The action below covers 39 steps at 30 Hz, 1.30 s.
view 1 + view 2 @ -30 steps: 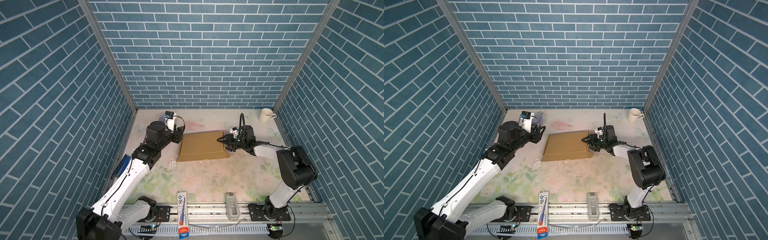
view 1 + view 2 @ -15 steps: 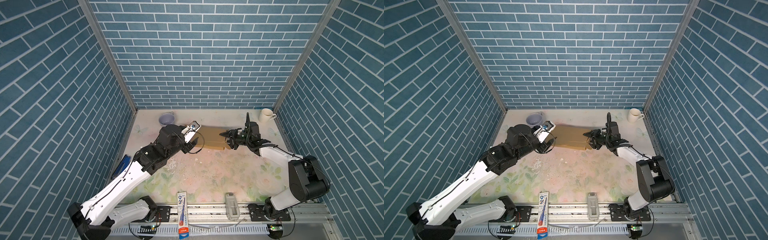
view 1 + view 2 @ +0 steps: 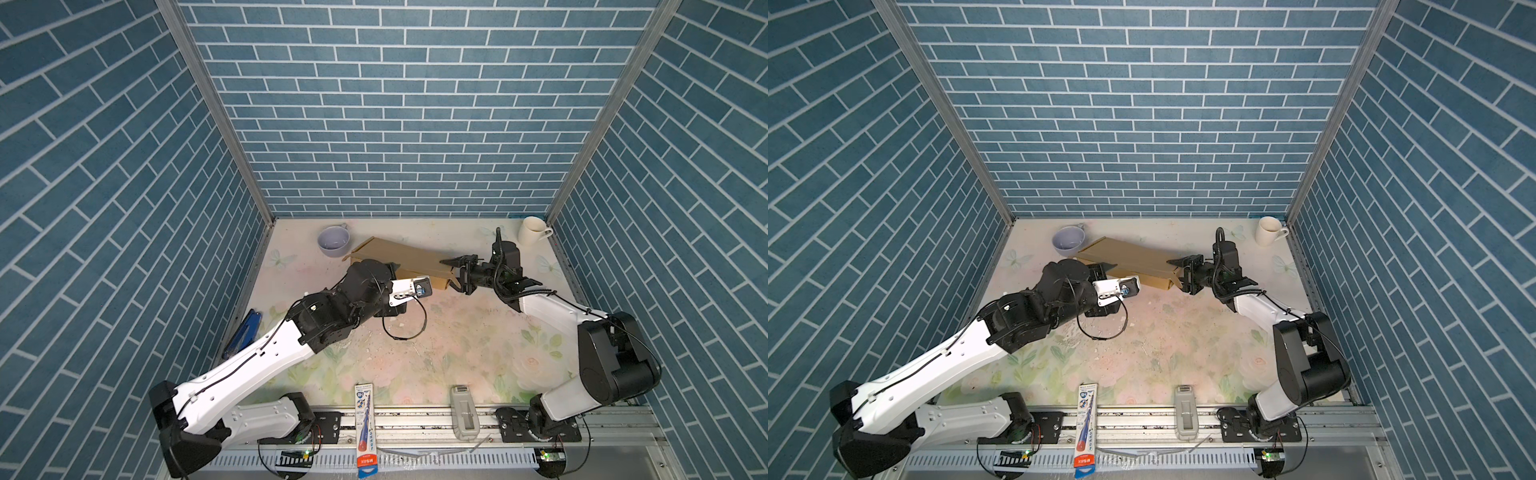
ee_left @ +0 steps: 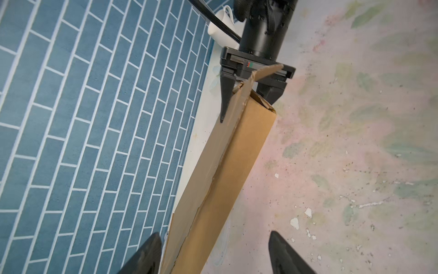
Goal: Assemble paper box
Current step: Turn over the paper box at the center of the table.
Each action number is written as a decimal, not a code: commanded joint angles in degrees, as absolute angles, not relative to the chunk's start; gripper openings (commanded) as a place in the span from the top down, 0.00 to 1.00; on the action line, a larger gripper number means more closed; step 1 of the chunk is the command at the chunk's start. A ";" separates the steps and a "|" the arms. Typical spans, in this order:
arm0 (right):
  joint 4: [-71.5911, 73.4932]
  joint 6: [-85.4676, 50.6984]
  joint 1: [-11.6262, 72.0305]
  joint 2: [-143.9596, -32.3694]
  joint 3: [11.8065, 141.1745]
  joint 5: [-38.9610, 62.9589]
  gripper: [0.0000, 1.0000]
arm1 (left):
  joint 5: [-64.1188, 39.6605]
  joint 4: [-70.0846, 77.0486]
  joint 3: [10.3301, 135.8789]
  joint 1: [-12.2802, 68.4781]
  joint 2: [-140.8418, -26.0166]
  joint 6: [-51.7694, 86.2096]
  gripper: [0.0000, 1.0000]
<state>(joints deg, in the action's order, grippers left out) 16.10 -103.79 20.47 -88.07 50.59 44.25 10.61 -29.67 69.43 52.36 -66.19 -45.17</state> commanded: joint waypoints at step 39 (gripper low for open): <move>20.76 -113.44 20.39 -80.36 44.74 45.97 0.68 | 6.68 -36.72 81.83 47.74 -89.14 -63.93 0.20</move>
